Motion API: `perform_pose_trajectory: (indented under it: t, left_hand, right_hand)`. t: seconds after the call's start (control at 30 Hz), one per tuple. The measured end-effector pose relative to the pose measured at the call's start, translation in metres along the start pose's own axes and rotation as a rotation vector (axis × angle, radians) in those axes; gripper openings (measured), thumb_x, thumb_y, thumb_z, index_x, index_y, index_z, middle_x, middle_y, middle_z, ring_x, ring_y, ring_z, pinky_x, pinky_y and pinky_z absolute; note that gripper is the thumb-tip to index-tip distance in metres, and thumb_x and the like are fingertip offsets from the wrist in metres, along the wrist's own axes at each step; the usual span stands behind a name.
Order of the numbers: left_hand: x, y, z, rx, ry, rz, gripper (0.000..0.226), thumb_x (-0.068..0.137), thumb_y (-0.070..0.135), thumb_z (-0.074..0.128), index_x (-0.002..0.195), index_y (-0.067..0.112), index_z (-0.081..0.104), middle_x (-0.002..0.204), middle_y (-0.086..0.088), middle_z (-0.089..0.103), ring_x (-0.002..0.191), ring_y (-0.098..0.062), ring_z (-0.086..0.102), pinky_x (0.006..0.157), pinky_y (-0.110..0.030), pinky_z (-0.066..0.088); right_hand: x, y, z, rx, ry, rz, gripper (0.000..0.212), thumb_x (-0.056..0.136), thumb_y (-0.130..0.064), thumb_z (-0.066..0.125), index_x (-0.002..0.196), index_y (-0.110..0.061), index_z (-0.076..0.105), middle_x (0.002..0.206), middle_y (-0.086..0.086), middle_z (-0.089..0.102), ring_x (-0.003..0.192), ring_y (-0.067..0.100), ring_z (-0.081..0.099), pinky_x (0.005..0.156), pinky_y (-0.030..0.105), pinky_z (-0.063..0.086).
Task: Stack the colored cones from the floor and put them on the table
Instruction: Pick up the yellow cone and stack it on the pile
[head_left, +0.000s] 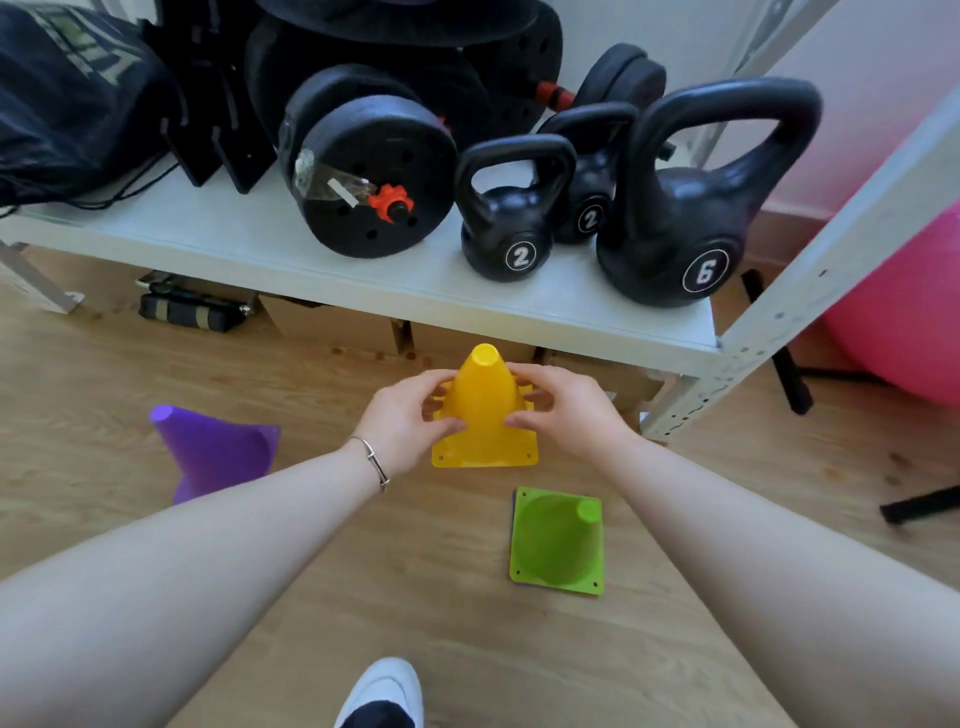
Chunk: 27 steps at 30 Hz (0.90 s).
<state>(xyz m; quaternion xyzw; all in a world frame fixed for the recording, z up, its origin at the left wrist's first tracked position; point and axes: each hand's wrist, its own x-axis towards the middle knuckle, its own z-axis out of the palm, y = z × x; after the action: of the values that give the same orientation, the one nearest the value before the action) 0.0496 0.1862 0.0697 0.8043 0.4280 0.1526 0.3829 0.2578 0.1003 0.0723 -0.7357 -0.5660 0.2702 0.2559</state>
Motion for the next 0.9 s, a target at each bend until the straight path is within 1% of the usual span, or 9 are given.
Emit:
perform_pose_trajectory:
  t: [0.1,0.2,0.3,0.4,0.47,0.6,0.8,0.87,0.9]
  left_hand:
    - [-0.011,0.027,0.015,-0.01,-0.01,0.025,0.06,0.072,0.026,0.079,0.127,0.028,0.055,0.116,-0.002,0.066,0.101,-0.013,0.064,0.092,-0.026,0.051]
    - [-0.019,0.051,0.03,-0.02,-0.043,0.048,0.06,0.072,0.026,0.08,0.127,0.028,0.054,0.116,-0.002,0.066,0.101,-0.014,0.065,0.092,-0.03,0.053]
    - [-0.025,0.067,0.049,-0.043,-0.086,0.063,0.059,0.072,0.026,0.079,0.126,0.029,0.055,0.115,-0.001,0.066,0.099,-0.013,0.065,0.09,-0.025,0.051]
    - [-0.035,0.073,0.07,-0.047,-0.116,0.063,0.058,0.073,0.026,0.079,0.126,0.03,0.055,0.114,0.001,0.065,0.099,-0.012,0.064,0.091,-0.025,0.051]
    - [-0.043,0.072,0.083,-0.043,-0.132,0.065,0.056,0.074,0.026,0.078,0.124,0.03,0.055,0.113,0.001,0.065,0.098,-0.011,0.065,0.09,-0.025,0.052]
    - [-0.051,0.062,0.103,-0.003,-0.169,0.078,0.053,0.074,0.025,0.079,0.122,0.028,0.057,0.11,0.0,0.067,0.096,-0.011,0.065,0.089,-0.022,0.051]
    - [-0.05,0.042,0.129,0.054,-0.255,0.053,0.052,0.074,0.024,0.078,0.122,0.026,0.057,0.113,0.0,0.067,0.097,-0.013,0.065,0.092,-0.029,0.053]
    - [-0.049,0.034,0.137,0.062,-0.277,0.041,0.052,0.074,0.022,0.077,0.122,0.025,0.057,0.114,-0.001,0.067,0.097,-0.013,0.065,0.091,-0.027,0.052]
    - [-0.049,0.03,0.141,0.068,-0.29,0.031,0.052,0.074,0.021,0.077,0.122,0.024,0.057,0.115,-0.001,0.066,0.097,-0.013,0.065,0.091,-0.025,0.051]
  right_hand:
    - [-0.028,0.009,-0.022,-0.029,0.027,0.001,0.069,0.069,-0.037,0.082,0.132,-0.036,0.053,0.124,-0.005,0.064,0.099,0.009,0.065,0.092,0.029,0.051]
    - [-0.053,0.022,-0.041,-0.039,0.038,0.022,0.069,0.069,-0.04,0.081,0.132,-0.037,0.054,0.121,-0.005,0.065,0.097,0.008,0.065,0.092,0.033,0.052]
    - [-0.076,0.036,-0.053,-0.036,0.039,0.063,0.069,0.069,-0.043,0.08,0.132,-0.039,0.053,0.12,-0.009,0.065,0.097,0.008,0.065,0.09,0.035,0.054]
    - [-0.097,0.051,-0.057,-0.019,0.022,0.099,0.069,0.07,-0.043,0.08,0.133,-0.038,0.052,0.12,-0.009,0.065,0.098,0.007,0.064,0.089,0.031,0.054]
    - [-0.108,0.06,-0.054,-0.004,0.007,0.112,0.069,0.07,-0.041,0.08,0.133,-0.038,0.052,0.12,-0.008,0.065,0.1,0.008,0.064,0.089,0.03,0.054]
    - [-0.125,0.079,-0.037,0.006,-0.006,0.145,0.069,0.07,-0.039,0.081,0.132,-0.036,0.052,0.121,-0.004,0.064,0.101,0.011,0.064,0.091,0.033,0.054]
    - [-0.133,0.102,-0.003,0.026,-0.034,0.234,0.066,0.07,-0.031,0.081,0.13,-0.031,0.054,0.122,-0.003,0.063,0.102,0.012,0.064,0.091,0.025,0.051]
    - [-0.133,0.109,0.008,0.03,-0.049,0.256,0.065,0.07,-0.028,0.081,0.129,-0.03,0.055,0.122,-0.003,0.064,0.103,0.013,0.064,0.091,0.025,0.051]
    - [-0.133,0.112,0.013,0.033,-0.059,0.265,0.065,0.07,-0.027,0.081,0.129,-0.03,0.054,0.122,-0.002,0.064,0.104,0.014,0.064,0.093,0.027,0.051]
